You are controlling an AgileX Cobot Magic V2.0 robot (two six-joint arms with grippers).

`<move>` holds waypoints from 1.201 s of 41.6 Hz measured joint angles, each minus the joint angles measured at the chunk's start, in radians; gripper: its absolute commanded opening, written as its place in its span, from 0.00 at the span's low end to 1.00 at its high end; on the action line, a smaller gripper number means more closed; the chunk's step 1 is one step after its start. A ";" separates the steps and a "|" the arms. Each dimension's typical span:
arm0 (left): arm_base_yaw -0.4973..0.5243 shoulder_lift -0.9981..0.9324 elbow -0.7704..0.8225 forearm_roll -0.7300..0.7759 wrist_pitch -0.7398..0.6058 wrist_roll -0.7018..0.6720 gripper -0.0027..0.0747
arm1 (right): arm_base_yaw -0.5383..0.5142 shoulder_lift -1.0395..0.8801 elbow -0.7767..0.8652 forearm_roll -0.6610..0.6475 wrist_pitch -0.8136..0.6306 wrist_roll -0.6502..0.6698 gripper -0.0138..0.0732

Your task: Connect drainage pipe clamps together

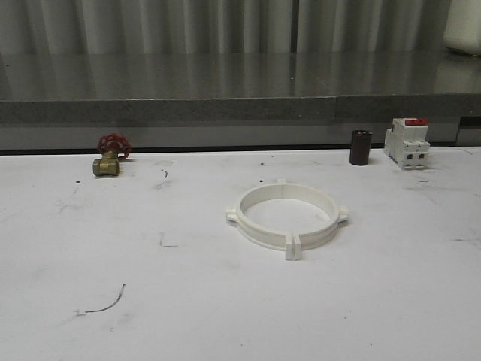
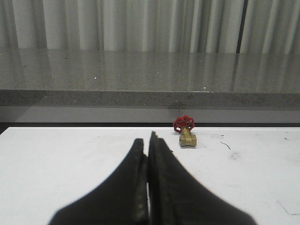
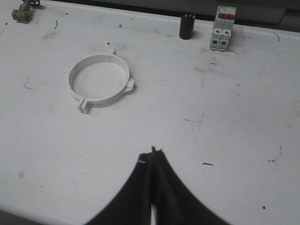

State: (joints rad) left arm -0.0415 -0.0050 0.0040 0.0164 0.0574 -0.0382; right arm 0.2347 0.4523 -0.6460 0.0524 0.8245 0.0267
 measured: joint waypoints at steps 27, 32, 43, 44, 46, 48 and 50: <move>0.000 0.000 0.000 0.000 -0.002 0.011 0.01 | 0.000 0.000 0.000 0.000 0.000 0.000 0.02; 0.000 0.000 0.000 0.000 -0.002 0.013 0.01 | 0.000 0.000 0.000 0.000 0.000 0.000 0.02; 0.000 0.000 0.000 0.000 -0.002 0.015 0.01 | 0.000 0.000 0.000 0.000 0.000 0.000 0.02; 0.000 0.000 0.000 0.000 -0.002 0.015 0.01 | 0.000 0.000 0.000 0.000 0.000 0.000 0.02; 0.000 0.000 0.000 0.000 -0.002 0.016 0.01 | 0.000 0.000 0.000 0.000 0.000 0.000 0.02; 0.000 0.000 0.000 0.000 -0.002 0.016 0.01 | 0.000 0.000 0.000 0.000 0.000 0.000 0.02; 0.000 0.000 0.000 0.000 -0.002 0.016 0.01 | 0.000 0.000 0.000 0.000 0.000 0.000 0.02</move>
State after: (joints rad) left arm -0.0415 -0.0050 0.0040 0.0164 0.0551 -0.0225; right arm 0.2347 0.4523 -0.6460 0.0524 0.8245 0.0267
